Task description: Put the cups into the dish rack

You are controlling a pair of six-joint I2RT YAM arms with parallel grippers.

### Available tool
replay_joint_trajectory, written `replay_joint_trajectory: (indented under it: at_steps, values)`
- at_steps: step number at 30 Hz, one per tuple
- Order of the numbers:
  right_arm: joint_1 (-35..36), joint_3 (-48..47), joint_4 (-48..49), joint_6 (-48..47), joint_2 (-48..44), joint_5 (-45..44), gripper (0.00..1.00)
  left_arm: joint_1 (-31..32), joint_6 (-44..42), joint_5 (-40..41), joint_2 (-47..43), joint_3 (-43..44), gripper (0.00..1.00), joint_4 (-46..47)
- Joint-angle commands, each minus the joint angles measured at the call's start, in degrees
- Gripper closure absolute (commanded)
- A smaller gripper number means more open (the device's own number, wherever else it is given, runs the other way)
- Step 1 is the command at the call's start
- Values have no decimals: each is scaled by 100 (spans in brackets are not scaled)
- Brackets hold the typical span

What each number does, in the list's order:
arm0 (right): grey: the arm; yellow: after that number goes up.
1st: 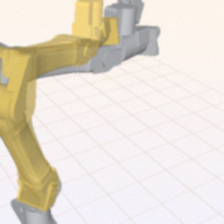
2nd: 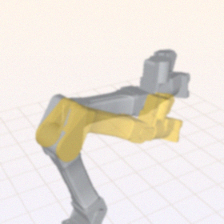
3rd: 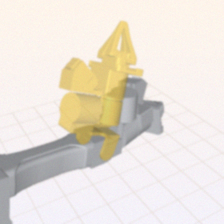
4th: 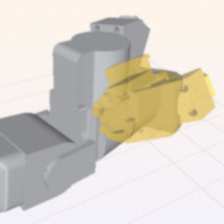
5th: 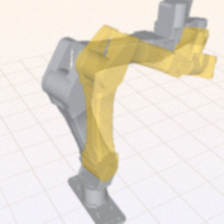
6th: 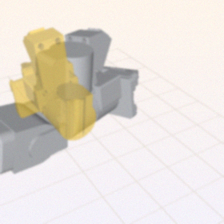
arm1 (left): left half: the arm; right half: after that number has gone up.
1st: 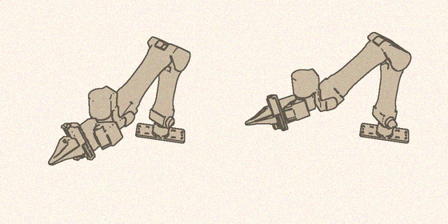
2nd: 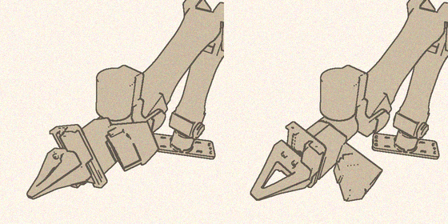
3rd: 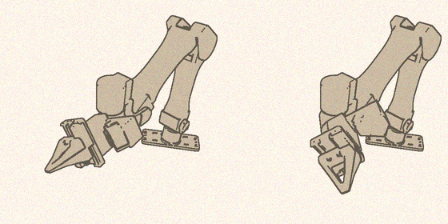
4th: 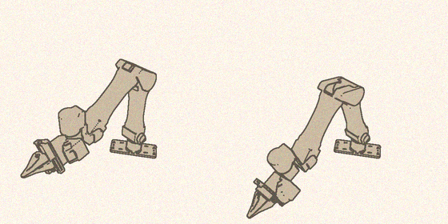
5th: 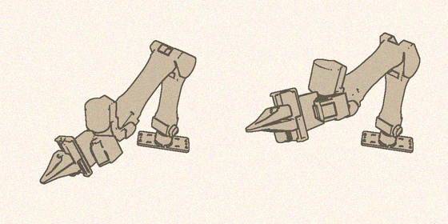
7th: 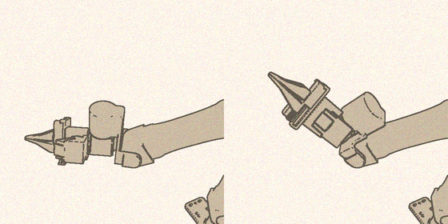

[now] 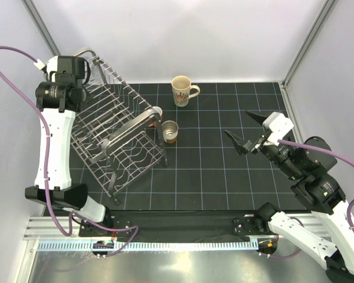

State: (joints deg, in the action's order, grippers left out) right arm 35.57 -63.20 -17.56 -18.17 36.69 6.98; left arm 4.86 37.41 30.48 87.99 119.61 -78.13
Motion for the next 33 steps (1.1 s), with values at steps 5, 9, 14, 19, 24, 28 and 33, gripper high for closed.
replay_joint_trajectory:
  at_steps: [5,9,14,19,24,28,33]
  values:
    - [38,-43,157,95,-92,-66,20,-73,-6,151,-168,53,50,-502]
    - [37,-52,148,103,-92,-66,20,-73,47,46,-194,150,47,-528]
    - [29,-70,121,104,-83,-101,20,-73,170,-314,-133,501,44,-624]
    - [38,-105,43,147,-65,-118,20,-73,241,-858,-220,581,41,-572]
    - [29,-52,16,147,-56,-162,20,-73,319,-1228,-387,554,40,-493]
    - [38,-17,-98,226,-74,-171,20,-73,337,-1535,-677,441,38,-327]
    - [29,9,-492,498,-91,-233,20,-73,109,-2184,-1466,37,31,437]
